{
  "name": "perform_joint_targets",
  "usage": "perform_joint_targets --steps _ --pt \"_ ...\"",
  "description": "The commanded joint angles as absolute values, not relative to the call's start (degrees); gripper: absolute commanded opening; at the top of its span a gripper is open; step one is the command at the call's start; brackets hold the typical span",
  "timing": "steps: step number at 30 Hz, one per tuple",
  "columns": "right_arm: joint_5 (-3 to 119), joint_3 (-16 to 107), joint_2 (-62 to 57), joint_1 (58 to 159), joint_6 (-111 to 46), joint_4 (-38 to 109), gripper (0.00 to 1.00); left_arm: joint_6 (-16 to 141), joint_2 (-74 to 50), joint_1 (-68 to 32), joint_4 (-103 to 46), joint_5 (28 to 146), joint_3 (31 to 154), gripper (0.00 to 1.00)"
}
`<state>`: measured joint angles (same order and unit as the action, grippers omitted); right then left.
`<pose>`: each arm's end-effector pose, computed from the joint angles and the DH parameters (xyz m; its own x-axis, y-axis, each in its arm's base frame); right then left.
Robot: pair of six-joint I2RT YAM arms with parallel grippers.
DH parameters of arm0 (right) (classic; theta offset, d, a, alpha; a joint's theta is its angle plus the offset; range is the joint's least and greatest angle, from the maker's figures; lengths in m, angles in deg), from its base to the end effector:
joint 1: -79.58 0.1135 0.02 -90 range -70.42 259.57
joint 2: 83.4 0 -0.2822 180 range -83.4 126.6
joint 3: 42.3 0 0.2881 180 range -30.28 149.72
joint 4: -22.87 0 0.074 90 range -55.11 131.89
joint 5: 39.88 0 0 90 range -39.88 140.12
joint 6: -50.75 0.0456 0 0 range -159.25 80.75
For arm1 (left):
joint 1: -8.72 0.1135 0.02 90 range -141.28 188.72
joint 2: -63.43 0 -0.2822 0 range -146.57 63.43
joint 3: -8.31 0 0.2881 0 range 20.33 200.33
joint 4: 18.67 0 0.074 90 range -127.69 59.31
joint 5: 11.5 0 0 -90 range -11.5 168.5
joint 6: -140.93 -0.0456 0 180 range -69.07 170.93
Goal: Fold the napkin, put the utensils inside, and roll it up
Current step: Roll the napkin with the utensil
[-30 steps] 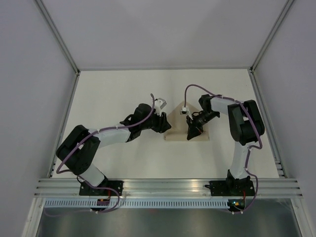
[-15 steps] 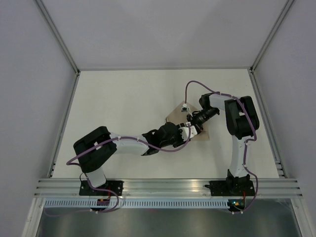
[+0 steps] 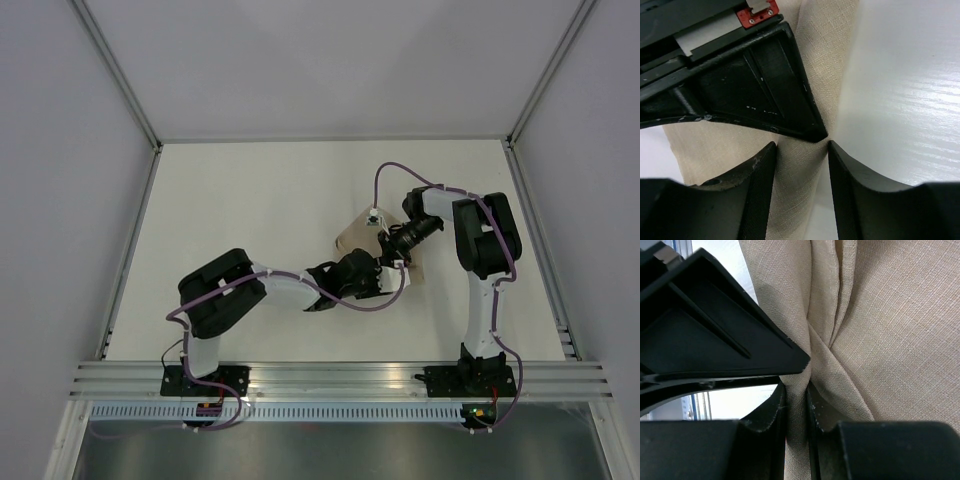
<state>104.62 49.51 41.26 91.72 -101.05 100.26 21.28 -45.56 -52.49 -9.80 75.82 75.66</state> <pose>0.3713 0.1178 0.0951 -0.5685 -0.6458 -0.5097 -0.7360 0.1224 0.6658 0.2078 -0.3738 0.1242 0.1972 0.6673 -0.7182 0.8733 0.2134 0.4380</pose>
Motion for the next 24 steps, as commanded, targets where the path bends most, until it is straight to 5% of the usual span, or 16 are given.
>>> perform_joint_targets --steps 1,14,24 --pt "95.7 48.6 45.0 91.4 -105.0 96.7 0.10 19.7 -47.0 -51.8 -13.9 79.0 78.8 0.50" --pt "95.4 48.6 44.5 91.5 -104.9 96.8 0.16 27.7 -52.9 -45.9 -33.7 97.9 88.6 0.12" --pt "95.8 47.9 38.1 90.2 -103.1 95.1 0.52 30.7 -58.3 -42.8 -42.8 109.1 94.2 0.02"
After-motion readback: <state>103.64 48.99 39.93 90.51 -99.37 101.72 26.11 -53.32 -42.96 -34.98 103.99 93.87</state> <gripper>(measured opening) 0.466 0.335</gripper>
